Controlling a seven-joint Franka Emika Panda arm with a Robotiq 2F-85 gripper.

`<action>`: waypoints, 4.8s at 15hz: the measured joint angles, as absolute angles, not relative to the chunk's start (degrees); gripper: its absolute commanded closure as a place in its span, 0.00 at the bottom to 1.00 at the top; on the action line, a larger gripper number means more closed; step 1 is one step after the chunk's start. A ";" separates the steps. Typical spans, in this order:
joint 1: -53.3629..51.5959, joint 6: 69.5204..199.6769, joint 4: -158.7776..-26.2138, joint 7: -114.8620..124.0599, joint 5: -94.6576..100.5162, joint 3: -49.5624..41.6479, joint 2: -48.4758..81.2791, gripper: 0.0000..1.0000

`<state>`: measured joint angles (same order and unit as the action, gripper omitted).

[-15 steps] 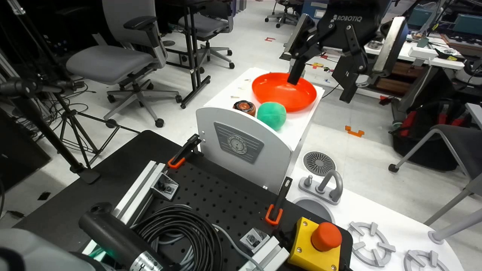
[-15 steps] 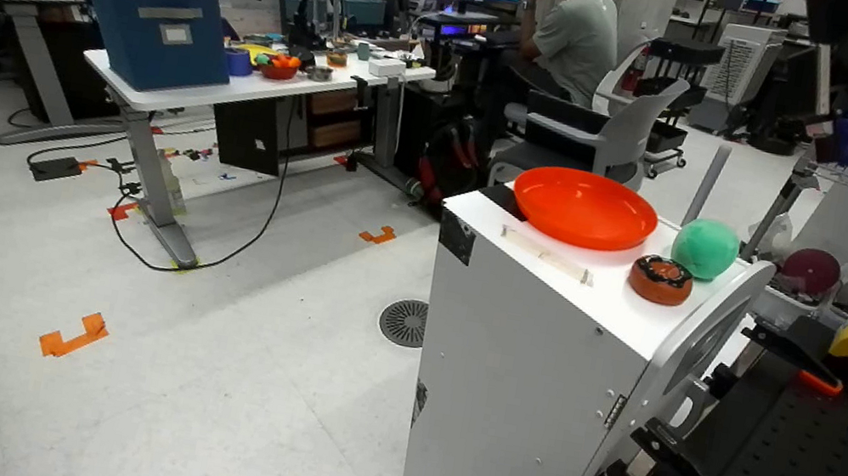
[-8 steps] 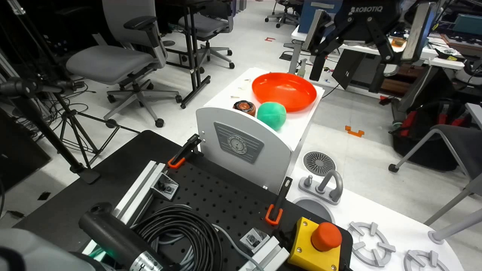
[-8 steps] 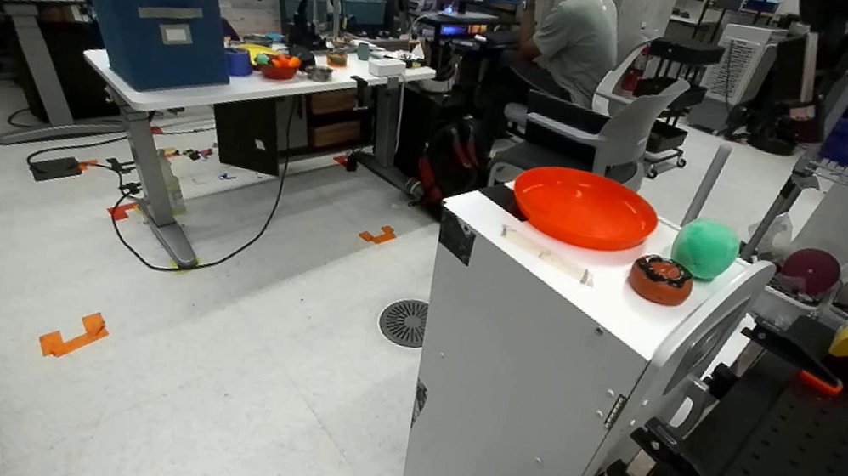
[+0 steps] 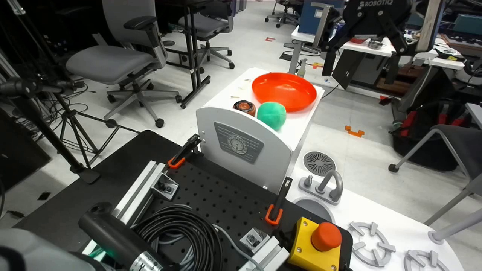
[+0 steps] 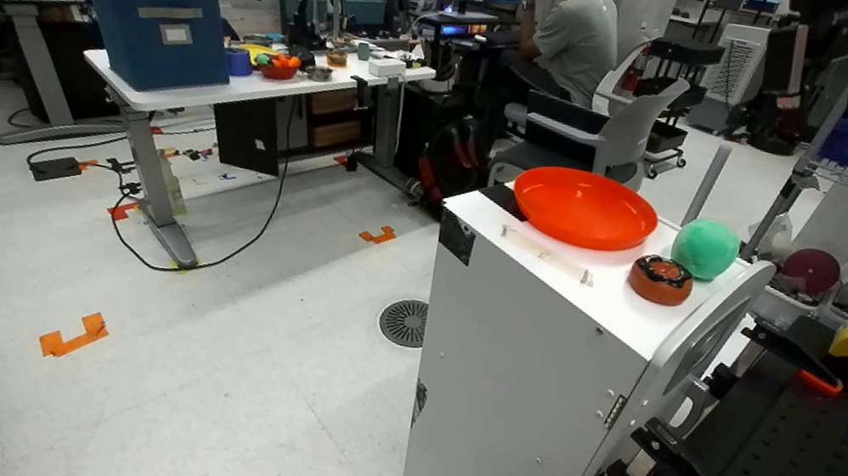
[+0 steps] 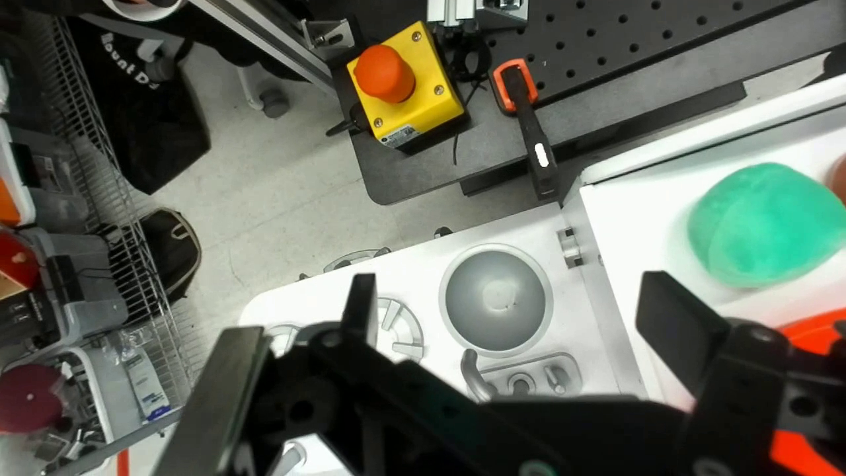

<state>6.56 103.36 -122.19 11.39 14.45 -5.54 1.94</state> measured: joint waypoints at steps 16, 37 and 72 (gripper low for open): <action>5.73 89.68 -120.25 8.66 19.59 -5.50 2.43 0.00; 6.79 89.65 -120.16 2.07 8.50 -6.33 4.29 0.00; 7.06 111.89 -117.46 5.29 16.68 -6.64 5.73 0.00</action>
<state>7.06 111.89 -117.46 5.29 16.68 -6.64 5.73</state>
